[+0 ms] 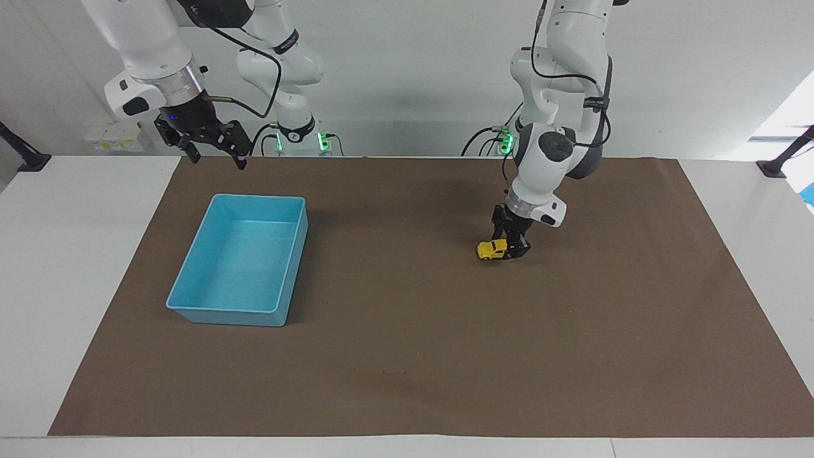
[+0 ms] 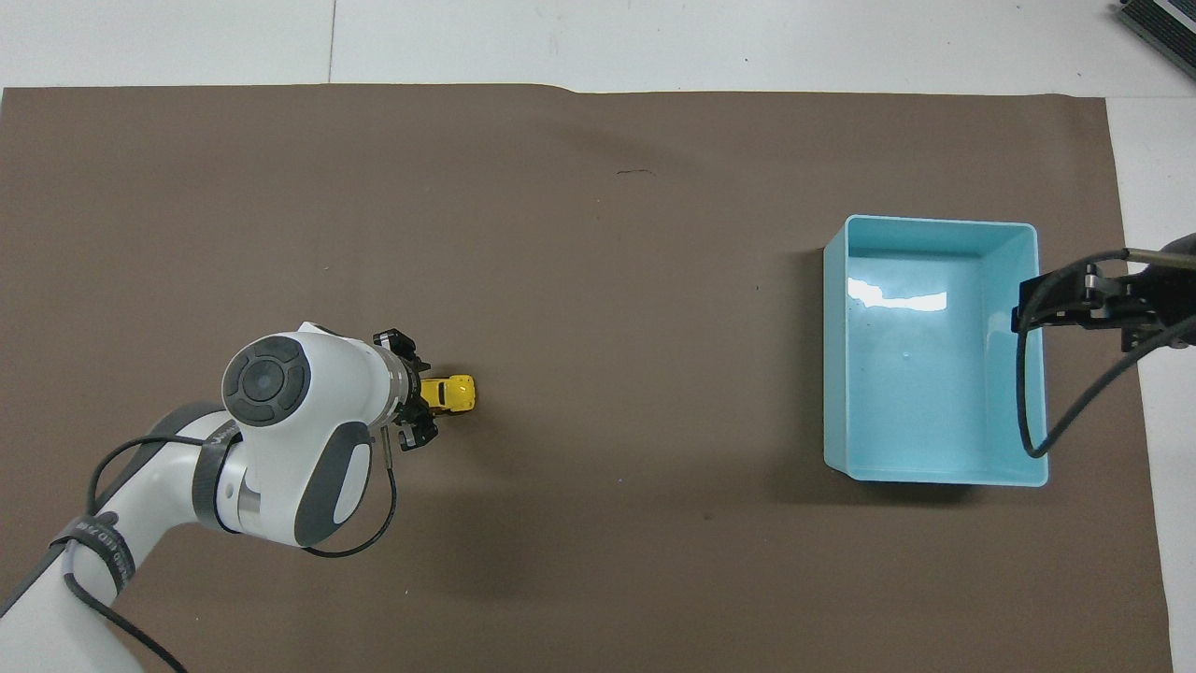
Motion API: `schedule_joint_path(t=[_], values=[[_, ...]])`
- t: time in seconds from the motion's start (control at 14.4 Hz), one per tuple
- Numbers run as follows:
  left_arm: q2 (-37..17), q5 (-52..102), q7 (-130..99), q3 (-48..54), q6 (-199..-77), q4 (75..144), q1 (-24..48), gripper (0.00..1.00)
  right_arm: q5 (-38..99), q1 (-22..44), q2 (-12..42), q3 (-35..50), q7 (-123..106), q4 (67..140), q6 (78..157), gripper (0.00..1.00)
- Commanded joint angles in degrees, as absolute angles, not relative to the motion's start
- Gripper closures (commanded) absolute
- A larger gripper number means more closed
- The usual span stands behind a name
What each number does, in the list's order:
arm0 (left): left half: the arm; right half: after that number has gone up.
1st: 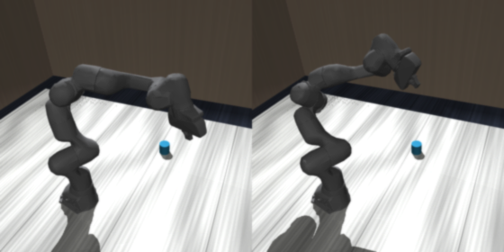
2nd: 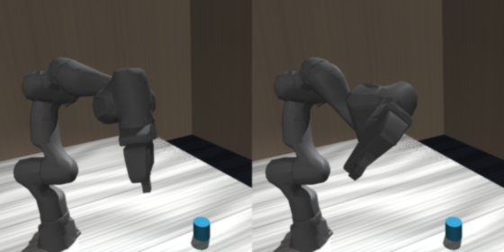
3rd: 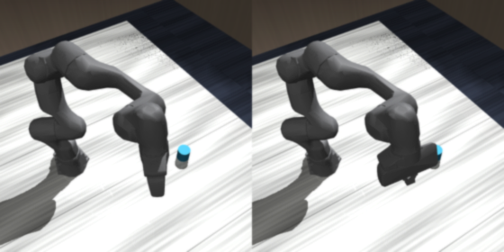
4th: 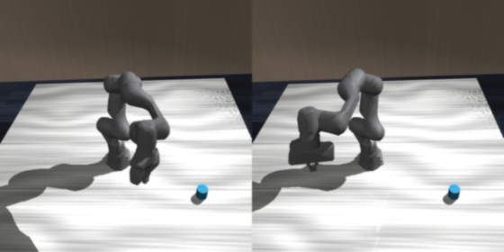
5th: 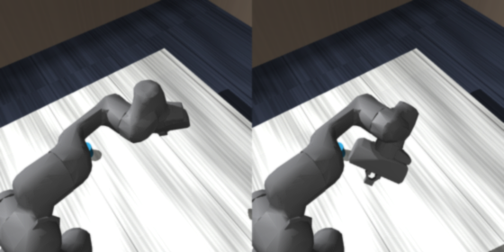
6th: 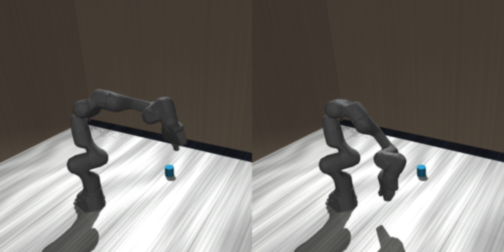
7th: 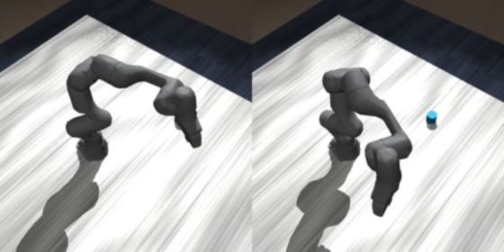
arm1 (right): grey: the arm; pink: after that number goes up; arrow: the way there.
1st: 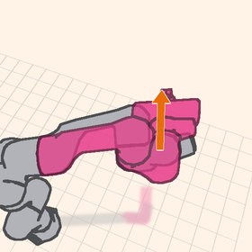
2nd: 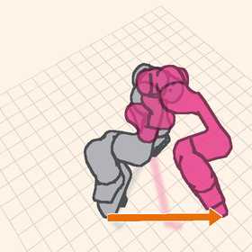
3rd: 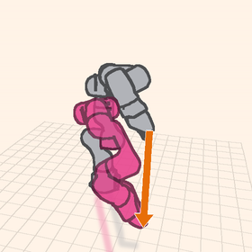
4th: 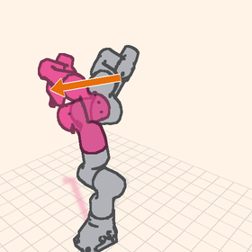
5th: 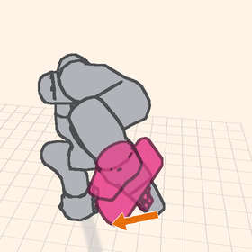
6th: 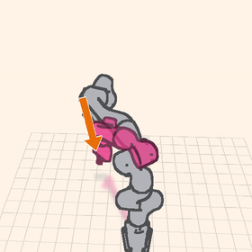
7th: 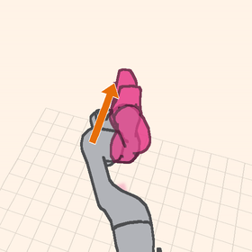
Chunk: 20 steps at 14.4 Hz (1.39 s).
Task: Wind up and store yellow beetle car
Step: 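Lower the left gripper onto the yellow car and grip it, then pull the car back toward the robot with the left gripper, then release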
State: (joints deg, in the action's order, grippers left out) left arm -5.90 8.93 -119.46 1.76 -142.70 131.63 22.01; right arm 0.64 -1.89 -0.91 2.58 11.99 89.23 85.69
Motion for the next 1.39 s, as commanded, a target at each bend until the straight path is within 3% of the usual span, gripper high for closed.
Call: schedule_joint_path(t=[0.0, 0.21, 1.04, 1.32], values=[[-6.15, 9.40, -119.09, 0.97, -144.49, 132.19, 22.76, 1.00, 1.41, -2.46, -1.41, 2.64, 10.81, 89.30, 85.43, 0.00], [-5.80, 9.40, -118.48, 0.88, -143.96, 132.71, 22.41, 1.00, 1.41, -2.46, -1.41, 2.64, 10.81, 89.30, 85.43, 0.00], [-6.15, 9.40, -101.18, 0.88, -143.88, 133.42, 5.90, 1.00, 1.41, -2.46, -1.41, 2.64, 10.81, 89.30, 85.43, 0.00], [-6.15, 9.40, -98.17, 0.88, -143.96, 133.33, 4.04, 0.98, 1.41, -2.46, -1.41, 2.64, 10.81, 89.30, 85.43, 0.00]])
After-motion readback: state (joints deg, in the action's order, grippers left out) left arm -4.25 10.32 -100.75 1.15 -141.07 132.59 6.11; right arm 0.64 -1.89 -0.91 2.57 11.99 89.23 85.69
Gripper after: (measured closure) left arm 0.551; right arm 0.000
